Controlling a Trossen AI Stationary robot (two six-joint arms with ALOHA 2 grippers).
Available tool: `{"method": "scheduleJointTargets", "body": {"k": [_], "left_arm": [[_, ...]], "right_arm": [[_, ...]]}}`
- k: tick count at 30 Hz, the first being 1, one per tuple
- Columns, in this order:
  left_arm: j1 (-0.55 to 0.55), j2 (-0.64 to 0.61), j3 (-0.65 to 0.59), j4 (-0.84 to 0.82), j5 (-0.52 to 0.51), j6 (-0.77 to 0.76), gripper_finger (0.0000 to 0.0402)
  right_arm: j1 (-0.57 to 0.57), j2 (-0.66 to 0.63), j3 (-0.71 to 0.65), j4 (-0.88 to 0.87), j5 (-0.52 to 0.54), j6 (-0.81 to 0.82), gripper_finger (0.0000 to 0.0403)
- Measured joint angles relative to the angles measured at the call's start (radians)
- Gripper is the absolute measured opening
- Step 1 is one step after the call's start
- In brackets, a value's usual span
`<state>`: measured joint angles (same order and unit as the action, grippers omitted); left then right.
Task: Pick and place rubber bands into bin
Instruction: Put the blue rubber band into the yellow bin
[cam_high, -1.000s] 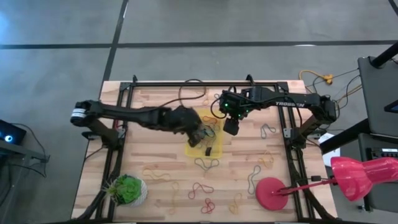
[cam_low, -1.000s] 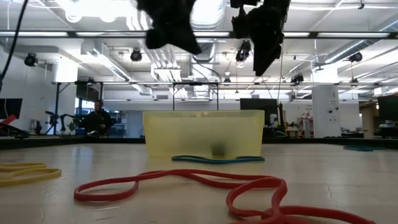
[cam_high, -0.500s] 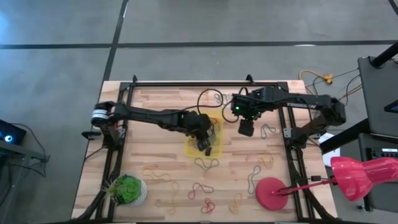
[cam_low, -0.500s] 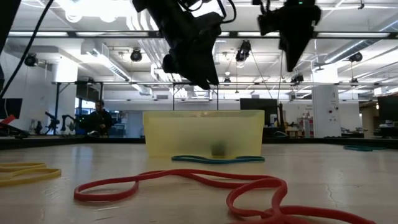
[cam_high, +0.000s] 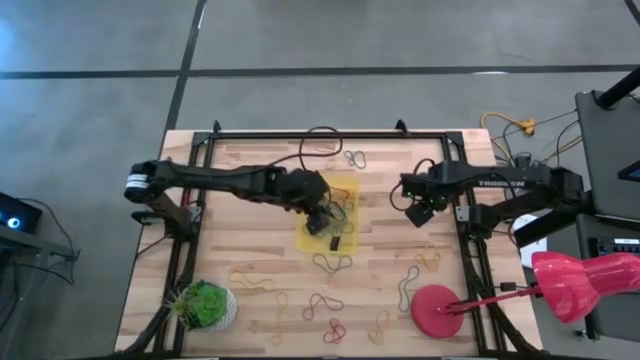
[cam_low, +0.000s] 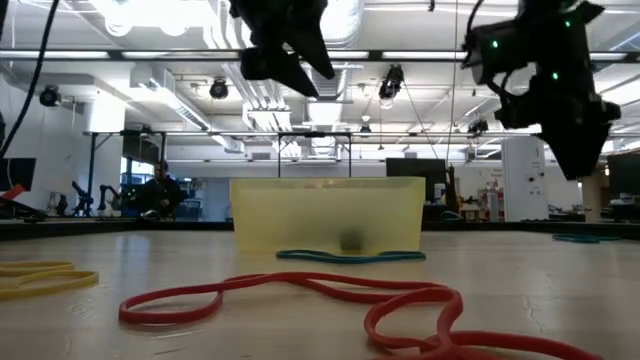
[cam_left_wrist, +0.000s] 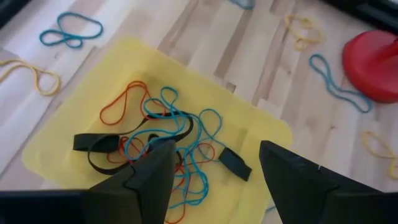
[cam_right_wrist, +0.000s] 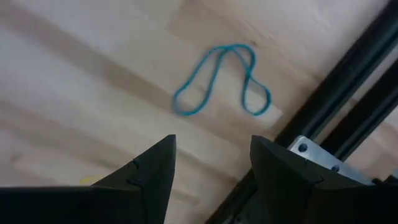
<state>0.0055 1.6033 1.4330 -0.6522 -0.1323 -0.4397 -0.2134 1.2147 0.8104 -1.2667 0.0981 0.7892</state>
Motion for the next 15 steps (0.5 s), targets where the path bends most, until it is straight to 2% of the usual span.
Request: {"method": "scheduleJointTargets", "body": {"k": [5, 8, 15], "left_arm": [[0.0, -0.045, -0.009, -0.013, 0.0, 0.0, 0.0217], [0.0, -0.065, -0.022, -0.02, 0.0, -0.001, 0.0217], [-0.001, -0.073, -0.034, -0.048, 0.013, -0.029, 0.0217]], "right_arm": [[-0.029, 0.002, -0.099, 0.132, 0.103, -0.107, 0.0194], [-0.08, 0.027, -0.137, 0.178, 0.09, -0.221, 0.0194], [-0.229, 0.129, -0.121, 0.218, 0.028, -0.305, 0.0194]]}}
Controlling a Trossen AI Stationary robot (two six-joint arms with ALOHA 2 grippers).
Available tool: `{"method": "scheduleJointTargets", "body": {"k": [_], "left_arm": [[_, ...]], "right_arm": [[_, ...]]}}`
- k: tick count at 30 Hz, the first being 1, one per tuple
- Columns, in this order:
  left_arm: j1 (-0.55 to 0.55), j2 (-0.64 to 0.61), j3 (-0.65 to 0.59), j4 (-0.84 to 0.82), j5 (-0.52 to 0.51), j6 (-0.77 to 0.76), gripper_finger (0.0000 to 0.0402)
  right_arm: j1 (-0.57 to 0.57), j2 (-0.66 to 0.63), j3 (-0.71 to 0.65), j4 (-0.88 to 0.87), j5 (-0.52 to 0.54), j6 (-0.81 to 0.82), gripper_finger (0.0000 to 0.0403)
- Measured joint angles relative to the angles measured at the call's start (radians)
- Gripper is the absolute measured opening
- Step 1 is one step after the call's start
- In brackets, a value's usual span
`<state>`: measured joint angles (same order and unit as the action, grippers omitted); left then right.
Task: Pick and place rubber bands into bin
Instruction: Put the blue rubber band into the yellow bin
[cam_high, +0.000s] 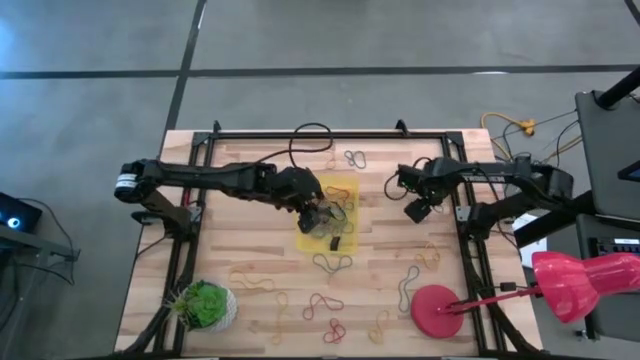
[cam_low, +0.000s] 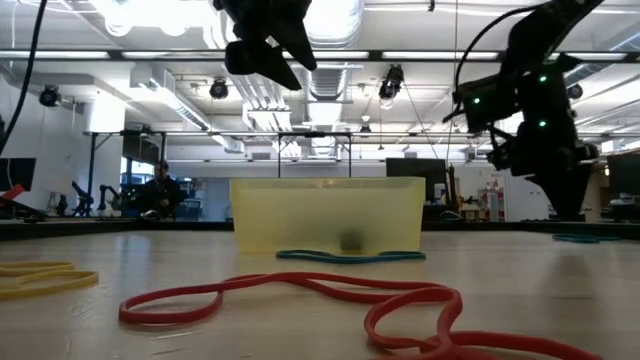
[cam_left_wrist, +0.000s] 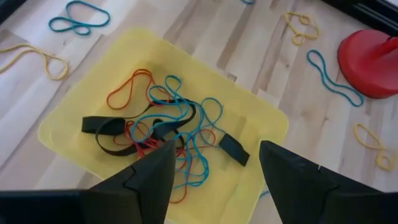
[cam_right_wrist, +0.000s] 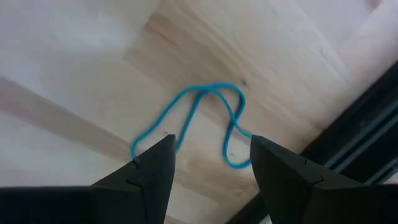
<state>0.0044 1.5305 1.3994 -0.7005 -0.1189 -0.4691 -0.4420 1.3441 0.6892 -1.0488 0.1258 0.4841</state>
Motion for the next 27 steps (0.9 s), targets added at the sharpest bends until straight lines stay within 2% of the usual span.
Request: {"method": "scheduleJointTargets", "body": {"k": [10, 14, 18, 22, 27], "left_arm": [[-0.001, -0.004, 0.0, 0.001, 0.009, -0.024, 0.0217], [-0.005, -0.005, 0.0, 0.001, 0.009, -0.026, 0.0217], [-0.005, -0.006, 0.0, 0.001, 0.009, -0.026, 0.0217], [-0.005, -0.006, -0.001, 0.002, 0.009, -0.025, 0.0217], [-0.005, -0.006, -0.006, 0.002, 0.009, -0.025, 0.0217]], "right_arm": [[-0.087, 0.258, 0.091, -0.072, 0.007, -0.273, 0.0194], [-0.112, 0.346, 0.096, -0.072, 0.002, -0.305, 0.0194], [-0.149, 0.398, 0.104, -0.081, -0.055, -0.336, 0.0187], [-0.171, 0.423, 0.123, -0.088, -0.09, -0.361, 0.0161], [-0.187, 0.44, 0.17, -0.078, -0.109, -0.425, 0.0097]]}}
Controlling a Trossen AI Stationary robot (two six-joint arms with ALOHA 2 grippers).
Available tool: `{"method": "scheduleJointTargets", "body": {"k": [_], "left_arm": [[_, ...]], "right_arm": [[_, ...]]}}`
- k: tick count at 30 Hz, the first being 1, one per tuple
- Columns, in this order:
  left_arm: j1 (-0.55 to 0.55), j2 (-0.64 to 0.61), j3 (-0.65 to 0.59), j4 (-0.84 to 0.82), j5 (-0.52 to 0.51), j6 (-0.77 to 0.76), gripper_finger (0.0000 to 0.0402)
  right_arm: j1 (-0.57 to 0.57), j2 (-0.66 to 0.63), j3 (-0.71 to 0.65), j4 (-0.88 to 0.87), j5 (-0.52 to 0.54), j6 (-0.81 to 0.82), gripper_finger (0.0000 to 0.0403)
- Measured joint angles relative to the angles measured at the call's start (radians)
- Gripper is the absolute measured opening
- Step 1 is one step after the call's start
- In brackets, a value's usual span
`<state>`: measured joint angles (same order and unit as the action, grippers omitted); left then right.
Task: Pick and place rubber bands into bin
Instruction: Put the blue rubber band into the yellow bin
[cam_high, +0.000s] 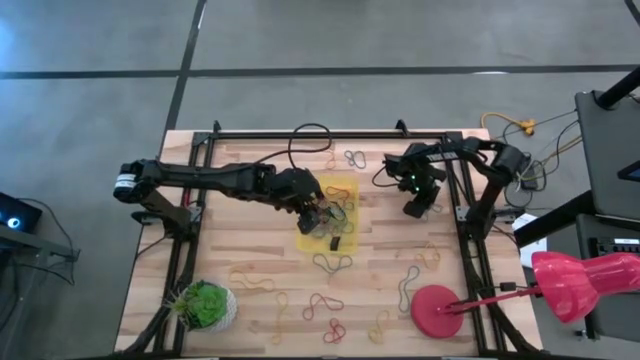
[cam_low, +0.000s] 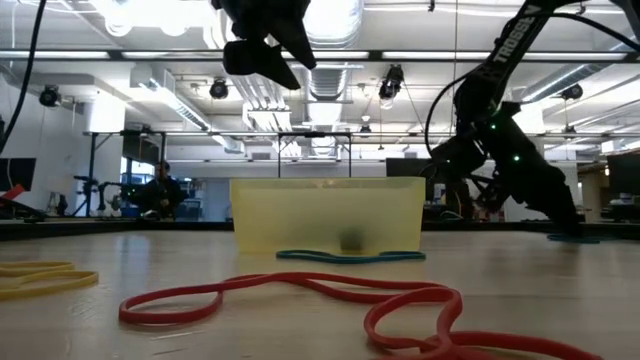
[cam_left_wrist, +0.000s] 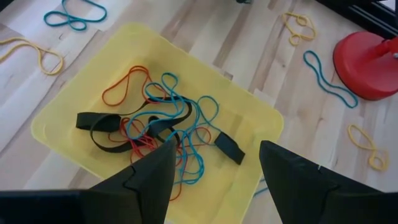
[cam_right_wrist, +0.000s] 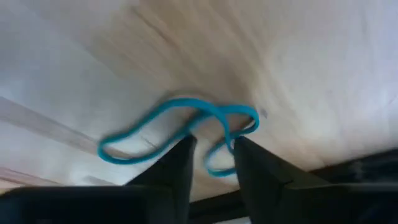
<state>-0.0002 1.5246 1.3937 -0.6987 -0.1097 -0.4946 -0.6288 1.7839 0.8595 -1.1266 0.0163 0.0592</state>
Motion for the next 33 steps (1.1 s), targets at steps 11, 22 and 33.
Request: {"method": "scheduleJointTargets", "body": {"k": [11, 22, 33], "left_arm": [[-0.002, 0.0, -0.013, 0.0, 0.0, -0.023, 0.0217], [-0.003, -0.001, -0.013, 0.0, 0.0, -0.022, 0.0217], [-0.002, -0.002, -0.013, -0.003, 0.0, 0.008, 0.0217]], "right_arm": [[-0.002, 0.072, 0.079, -0.032, -0.036, -0.033, 0.0009], [0.075, -0.091, 0.267, -0.098, -0.133, 0.011, 0.0008], [0.288, -0.187, 0.639, -0.118, -0.311, 0.177, 0.0008]]}}
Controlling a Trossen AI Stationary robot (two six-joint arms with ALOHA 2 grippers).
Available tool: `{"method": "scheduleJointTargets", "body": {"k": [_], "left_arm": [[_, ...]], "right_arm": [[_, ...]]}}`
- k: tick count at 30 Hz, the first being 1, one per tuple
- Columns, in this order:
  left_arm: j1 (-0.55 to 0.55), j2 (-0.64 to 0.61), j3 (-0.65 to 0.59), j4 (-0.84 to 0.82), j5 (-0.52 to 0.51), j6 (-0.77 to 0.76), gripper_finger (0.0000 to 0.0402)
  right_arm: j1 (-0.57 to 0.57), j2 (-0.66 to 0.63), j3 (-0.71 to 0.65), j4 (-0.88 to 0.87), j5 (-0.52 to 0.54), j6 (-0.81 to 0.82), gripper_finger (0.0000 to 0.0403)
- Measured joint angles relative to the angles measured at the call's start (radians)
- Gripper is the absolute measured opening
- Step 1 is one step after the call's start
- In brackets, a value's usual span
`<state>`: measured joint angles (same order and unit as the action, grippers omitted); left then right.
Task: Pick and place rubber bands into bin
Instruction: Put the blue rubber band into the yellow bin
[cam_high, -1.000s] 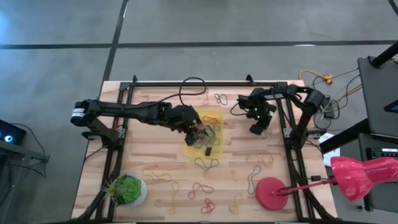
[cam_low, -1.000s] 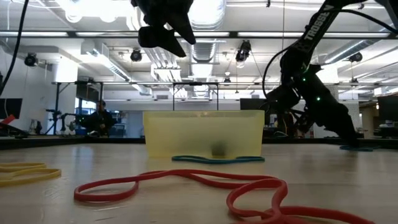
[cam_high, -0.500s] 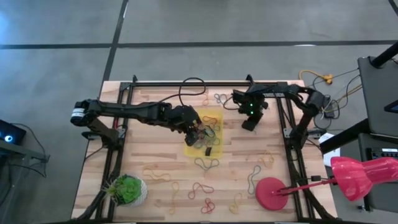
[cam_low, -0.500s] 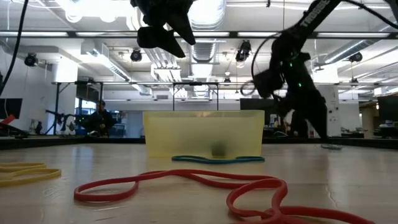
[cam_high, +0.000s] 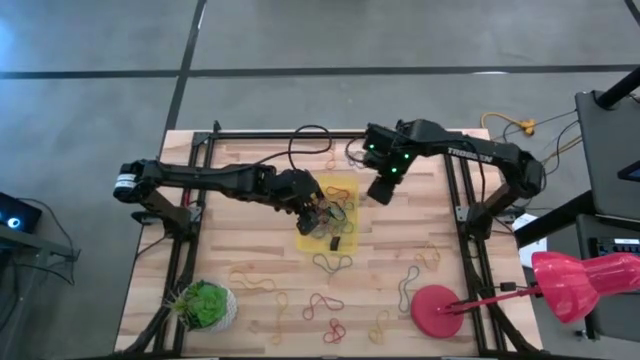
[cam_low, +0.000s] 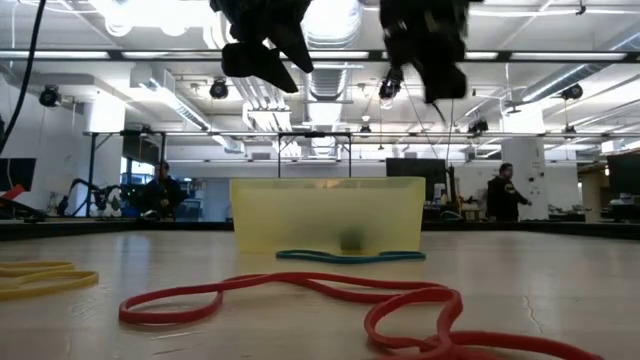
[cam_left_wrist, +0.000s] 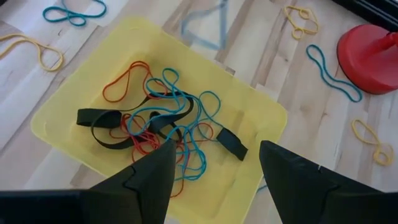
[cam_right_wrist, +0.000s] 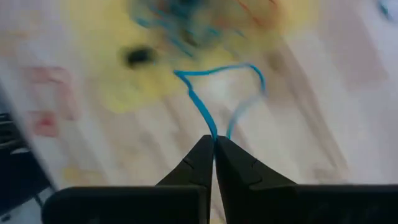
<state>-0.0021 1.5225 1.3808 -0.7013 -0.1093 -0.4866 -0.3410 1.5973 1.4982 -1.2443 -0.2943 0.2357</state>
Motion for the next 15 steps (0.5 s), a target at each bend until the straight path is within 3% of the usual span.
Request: {"method": "scheduleJointTargets", "body": {"k": [6, 11, 15], "left_arm": [[0.0, -0.029, 0.0, -0.108, -0.004, 0.002, 0.0217], [-0.007, -0.08, -0.001, -0.194, -0.03, -0.005, 0.0217], [-0.018, -0.12, -0.001, -0.227, -0.046, -0.033, 0.0217]], "right_arm": [[0.115, 0.111, 0.197, 0.041, -0.031, -0.007, 0.0008], [0.151, 0.23, 0.267, 0.069, 0.1, -0.007, 0.0012], [0.182, 0.325, 0.32, 0.068, 0.188, -0.008, 0.0037]]}}
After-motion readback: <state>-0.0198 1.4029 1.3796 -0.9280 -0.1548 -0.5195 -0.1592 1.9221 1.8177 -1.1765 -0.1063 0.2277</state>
